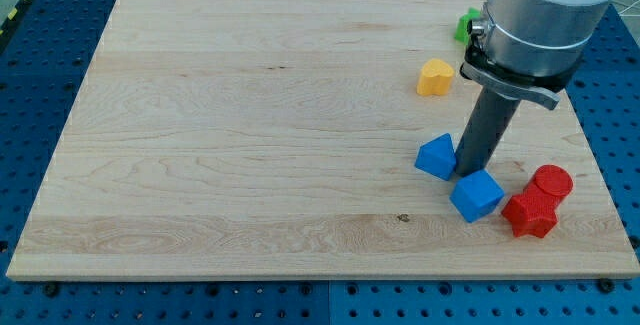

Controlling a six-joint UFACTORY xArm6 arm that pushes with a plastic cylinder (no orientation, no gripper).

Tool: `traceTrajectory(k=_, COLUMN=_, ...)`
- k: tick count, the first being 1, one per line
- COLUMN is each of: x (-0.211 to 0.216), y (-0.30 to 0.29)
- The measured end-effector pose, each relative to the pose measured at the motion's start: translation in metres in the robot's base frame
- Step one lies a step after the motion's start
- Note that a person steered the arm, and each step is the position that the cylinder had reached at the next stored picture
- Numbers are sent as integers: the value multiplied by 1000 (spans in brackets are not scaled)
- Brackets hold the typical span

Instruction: Move the blue triangle down a bit

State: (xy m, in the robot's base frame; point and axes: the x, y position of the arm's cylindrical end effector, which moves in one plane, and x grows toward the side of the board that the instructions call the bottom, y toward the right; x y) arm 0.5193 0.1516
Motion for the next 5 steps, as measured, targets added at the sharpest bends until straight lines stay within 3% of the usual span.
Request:
traceTrajectory(k=3, x=25, y=0)
traceTrajectory(k=5, x=-19, y=5)
